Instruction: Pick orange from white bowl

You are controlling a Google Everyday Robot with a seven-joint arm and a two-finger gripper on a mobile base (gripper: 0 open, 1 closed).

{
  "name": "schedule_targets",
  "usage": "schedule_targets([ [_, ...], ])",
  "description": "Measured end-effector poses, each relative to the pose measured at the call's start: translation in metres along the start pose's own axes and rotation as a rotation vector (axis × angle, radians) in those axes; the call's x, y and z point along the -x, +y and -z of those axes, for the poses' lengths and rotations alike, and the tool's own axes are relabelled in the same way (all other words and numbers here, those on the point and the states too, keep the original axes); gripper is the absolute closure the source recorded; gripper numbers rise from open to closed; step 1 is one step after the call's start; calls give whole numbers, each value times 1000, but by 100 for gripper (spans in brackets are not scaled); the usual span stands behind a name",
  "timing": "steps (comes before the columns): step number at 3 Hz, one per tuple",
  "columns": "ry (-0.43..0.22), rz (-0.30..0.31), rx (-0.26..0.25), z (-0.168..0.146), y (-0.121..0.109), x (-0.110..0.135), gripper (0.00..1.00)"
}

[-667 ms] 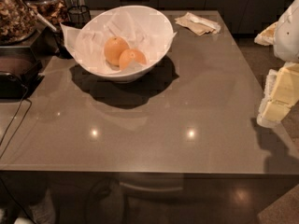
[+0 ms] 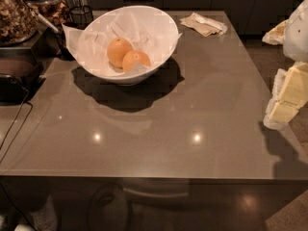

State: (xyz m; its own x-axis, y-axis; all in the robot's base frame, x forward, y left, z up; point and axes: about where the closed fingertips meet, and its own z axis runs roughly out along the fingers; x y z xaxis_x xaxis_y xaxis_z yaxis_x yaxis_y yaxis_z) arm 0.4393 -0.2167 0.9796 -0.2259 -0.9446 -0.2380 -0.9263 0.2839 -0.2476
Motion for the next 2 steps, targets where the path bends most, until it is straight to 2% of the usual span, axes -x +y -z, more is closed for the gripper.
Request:
schedule_targets([
  [1,19,-66,35,-6,-19,10,0],
  [2,57,-197,83,-19,-47,31,0],
])
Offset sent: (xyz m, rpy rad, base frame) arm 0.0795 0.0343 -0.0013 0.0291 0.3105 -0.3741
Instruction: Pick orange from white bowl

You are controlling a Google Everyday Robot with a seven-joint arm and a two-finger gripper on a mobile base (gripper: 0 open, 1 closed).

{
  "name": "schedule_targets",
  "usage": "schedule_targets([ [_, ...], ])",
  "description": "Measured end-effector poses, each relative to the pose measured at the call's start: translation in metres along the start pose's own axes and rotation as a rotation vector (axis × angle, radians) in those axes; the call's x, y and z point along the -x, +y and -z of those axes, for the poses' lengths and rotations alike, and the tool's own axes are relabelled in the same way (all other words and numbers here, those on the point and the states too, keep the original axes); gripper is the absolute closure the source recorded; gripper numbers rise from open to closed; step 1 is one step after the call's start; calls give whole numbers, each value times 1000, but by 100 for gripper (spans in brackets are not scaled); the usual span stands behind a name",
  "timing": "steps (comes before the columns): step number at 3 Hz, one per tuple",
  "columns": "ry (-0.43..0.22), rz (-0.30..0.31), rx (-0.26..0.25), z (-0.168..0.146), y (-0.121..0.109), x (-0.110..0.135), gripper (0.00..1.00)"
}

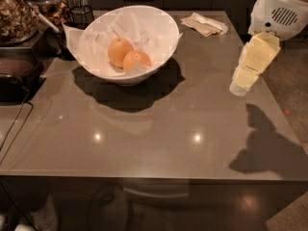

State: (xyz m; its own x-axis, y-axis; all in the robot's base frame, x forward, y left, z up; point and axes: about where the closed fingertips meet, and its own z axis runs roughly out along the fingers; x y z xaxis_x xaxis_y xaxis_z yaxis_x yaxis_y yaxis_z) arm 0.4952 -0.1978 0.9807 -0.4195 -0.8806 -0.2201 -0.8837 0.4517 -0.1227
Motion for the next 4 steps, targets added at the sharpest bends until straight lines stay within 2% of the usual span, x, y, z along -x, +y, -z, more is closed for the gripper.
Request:
schedule_targets([
  [1,-25,-52,-18,2,-4,11,0],
  [2,-70,-68,-11,0,-7,17,0],
  [3,-92,-94,31,-8,1,47,0],
  [4,-83,-122,68,-20,13,80,0],
])
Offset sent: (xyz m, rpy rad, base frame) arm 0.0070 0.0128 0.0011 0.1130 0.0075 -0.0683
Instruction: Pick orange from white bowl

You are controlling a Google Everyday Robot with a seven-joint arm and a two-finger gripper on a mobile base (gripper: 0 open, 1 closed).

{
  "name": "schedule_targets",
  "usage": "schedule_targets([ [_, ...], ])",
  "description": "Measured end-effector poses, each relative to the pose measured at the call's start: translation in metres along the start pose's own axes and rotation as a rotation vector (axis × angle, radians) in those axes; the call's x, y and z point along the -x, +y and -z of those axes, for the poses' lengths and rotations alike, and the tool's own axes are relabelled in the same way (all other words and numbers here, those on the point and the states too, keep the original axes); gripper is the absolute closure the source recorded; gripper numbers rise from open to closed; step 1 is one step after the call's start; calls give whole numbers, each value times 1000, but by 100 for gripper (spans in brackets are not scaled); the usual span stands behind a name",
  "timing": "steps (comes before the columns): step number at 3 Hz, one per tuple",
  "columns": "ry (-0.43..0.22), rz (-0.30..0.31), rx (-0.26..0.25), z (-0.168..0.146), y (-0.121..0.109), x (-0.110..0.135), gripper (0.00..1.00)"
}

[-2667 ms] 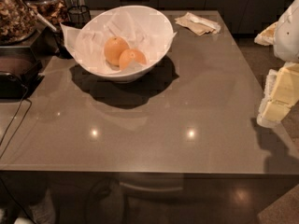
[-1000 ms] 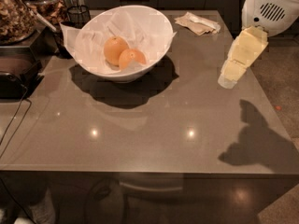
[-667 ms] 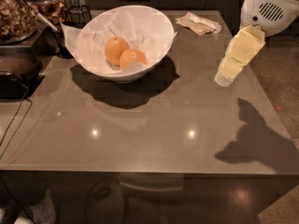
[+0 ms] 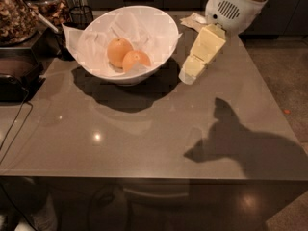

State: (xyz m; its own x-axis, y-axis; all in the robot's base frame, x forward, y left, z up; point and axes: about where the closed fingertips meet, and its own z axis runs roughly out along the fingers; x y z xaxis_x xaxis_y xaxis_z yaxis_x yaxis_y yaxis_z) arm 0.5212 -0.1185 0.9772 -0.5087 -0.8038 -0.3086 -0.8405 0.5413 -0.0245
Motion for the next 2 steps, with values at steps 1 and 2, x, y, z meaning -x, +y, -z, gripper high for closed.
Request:
schedule_targets([
  [1,-18,-5,-12,1,-3,4,0],
  [2,-56,-26,1,-1,-5,9,0],
])
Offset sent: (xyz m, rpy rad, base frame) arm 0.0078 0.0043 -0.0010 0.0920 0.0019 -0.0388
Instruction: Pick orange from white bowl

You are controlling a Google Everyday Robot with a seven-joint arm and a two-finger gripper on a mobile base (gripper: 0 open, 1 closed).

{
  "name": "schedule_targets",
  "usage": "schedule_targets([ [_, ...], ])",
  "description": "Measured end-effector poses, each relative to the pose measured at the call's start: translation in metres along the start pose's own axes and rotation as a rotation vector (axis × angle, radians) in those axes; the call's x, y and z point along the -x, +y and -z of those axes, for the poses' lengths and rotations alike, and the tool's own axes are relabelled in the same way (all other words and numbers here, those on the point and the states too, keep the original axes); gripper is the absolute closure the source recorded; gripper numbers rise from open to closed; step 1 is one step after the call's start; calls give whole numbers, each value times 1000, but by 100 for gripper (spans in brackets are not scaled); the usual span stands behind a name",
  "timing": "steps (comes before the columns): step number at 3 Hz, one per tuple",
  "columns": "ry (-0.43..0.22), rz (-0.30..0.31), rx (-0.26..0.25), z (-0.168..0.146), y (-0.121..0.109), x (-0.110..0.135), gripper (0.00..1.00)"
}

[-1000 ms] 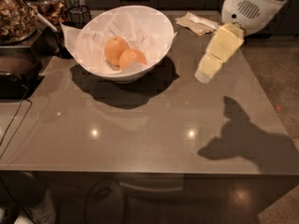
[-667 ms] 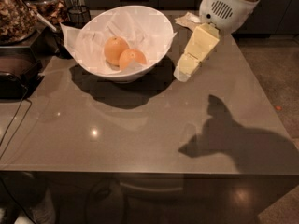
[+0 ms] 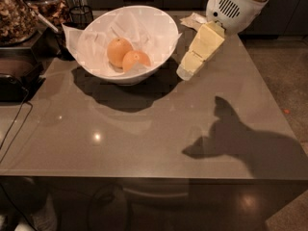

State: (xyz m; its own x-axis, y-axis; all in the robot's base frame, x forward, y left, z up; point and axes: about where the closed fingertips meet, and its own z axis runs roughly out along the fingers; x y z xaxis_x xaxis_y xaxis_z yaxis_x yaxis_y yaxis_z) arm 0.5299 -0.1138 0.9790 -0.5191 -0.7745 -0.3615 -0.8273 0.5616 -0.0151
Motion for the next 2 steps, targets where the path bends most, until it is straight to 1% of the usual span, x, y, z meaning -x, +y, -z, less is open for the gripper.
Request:
schedule_targets([
  [1,-39,-19,84,-16,3,69,0],
  [2,-59,-14,76,-16,3,76,0],
])
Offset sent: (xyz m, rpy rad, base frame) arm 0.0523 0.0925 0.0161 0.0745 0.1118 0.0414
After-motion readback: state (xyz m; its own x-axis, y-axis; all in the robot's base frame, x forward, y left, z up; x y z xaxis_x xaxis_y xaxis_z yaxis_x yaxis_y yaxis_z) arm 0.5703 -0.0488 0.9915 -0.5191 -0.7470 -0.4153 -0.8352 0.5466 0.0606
